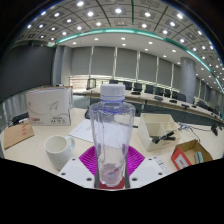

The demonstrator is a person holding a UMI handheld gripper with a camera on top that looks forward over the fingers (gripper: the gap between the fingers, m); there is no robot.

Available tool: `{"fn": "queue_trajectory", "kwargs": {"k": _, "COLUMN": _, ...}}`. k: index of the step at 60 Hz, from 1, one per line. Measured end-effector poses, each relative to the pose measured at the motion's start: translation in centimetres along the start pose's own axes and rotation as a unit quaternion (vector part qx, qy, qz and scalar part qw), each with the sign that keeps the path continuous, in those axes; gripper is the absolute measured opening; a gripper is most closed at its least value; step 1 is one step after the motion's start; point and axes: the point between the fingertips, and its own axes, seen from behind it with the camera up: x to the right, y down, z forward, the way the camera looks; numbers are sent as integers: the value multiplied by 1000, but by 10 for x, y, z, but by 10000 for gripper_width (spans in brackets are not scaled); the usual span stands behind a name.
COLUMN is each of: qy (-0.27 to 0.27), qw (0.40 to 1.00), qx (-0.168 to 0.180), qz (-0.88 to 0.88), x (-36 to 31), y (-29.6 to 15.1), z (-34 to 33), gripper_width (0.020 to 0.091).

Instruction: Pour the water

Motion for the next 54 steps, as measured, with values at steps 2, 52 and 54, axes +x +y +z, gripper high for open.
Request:
{"fn": "queue_trajectory", "kwargs": {"k": 2, "qy": -3, "qw": 1000, "qx": -1, "qz": 6, "x": 0, "y": 6, "z": 3, "gripper_width": 339}}
{"fn": "queue_trajectory", "kwargs": {"k": 52, "qy": 77, "qw": 984, "qx": -141, "qz": 79, "x": -40, "y": 32, "z": -152, "gripper_width": 860}}
{"fn": "queue_trajectory", "kwargs": {"k": 54, "qy": 80, "qw": 983, "qx": -145, "qz": 75, "x": -50, "y": 23, "z": -172, "gripper_width": 860}}
